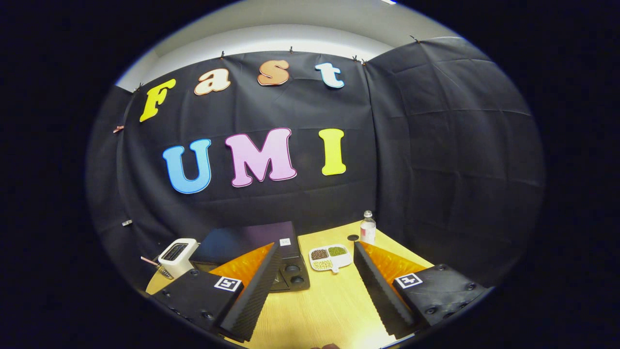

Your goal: Open the toaster oven, put the food inside, and close the toaster oven door.

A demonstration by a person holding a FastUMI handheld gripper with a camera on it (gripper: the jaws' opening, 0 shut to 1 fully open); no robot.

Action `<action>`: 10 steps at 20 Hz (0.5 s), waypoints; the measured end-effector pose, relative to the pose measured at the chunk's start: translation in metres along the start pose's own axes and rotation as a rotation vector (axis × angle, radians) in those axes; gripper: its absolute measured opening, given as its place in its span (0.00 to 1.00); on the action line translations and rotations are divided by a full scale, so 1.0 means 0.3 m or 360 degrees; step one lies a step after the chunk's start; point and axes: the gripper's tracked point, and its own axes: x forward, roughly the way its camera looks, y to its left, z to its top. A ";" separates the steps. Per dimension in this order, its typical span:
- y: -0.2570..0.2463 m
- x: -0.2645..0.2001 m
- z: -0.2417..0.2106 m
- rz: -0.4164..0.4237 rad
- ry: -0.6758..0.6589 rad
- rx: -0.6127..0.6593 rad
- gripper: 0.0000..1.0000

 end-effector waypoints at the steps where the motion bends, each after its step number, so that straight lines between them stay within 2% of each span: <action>1: 0.013 0.001 -0.002 0.0014 0.0009 0.0002 0.99; 10: 0.078 0.008 0.009 0.0089 0.0030 -0.0017 0.99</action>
